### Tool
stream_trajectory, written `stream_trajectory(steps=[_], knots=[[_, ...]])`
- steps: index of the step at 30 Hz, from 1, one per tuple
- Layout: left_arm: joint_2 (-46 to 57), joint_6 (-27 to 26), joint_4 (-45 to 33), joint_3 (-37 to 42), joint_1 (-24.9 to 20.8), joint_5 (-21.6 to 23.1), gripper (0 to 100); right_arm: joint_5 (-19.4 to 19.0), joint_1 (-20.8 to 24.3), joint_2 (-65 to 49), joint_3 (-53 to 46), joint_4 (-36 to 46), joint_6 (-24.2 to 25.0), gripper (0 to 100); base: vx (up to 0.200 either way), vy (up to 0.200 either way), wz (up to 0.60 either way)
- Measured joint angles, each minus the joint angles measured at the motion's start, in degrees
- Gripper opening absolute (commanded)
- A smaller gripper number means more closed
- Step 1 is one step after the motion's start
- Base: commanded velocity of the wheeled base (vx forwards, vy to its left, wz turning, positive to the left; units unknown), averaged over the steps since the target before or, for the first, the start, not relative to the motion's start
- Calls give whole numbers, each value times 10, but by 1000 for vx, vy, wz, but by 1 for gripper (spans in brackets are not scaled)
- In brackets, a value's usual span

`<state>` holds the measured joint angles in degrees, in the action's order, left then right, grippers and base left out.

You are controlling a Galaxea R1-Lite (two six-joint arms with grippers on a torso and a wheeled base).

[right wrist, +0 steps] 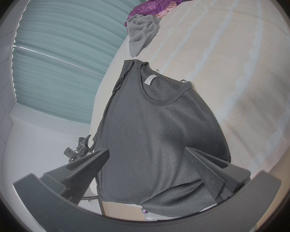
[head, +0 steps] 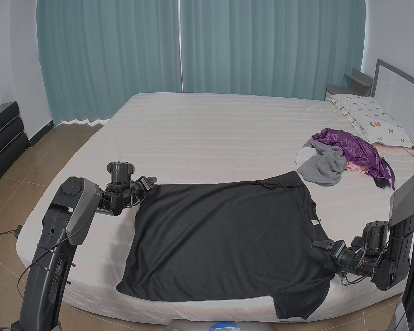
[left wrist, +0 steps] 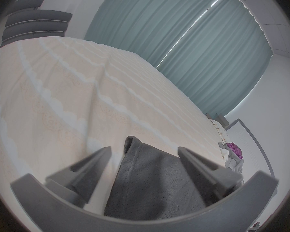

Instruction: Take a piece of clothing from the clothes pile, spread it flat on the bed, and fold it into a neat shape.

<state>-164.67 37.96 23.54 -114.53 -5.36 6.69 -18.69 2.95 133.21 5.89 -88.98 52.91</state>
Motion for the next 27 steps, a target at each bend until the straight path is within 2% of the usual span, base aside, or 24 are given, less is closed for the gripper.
stream_trajectory(steps=[10, 20, 27], knots=[[-3, -1, 9, -1, 1, -10, 0, 0, 0, 0, 0, 0, 0, 100, 0, 0, 0], [-4, -4, 74, -1, 2, -50, 0, 0, 0, 0, 0, 0, 0, 100, 0, 0, 0], [-4, -42, 78, -1, 5, -68, 0, 0, 0, 0, 0, 0, 0, 100, 0, 0, 0]])
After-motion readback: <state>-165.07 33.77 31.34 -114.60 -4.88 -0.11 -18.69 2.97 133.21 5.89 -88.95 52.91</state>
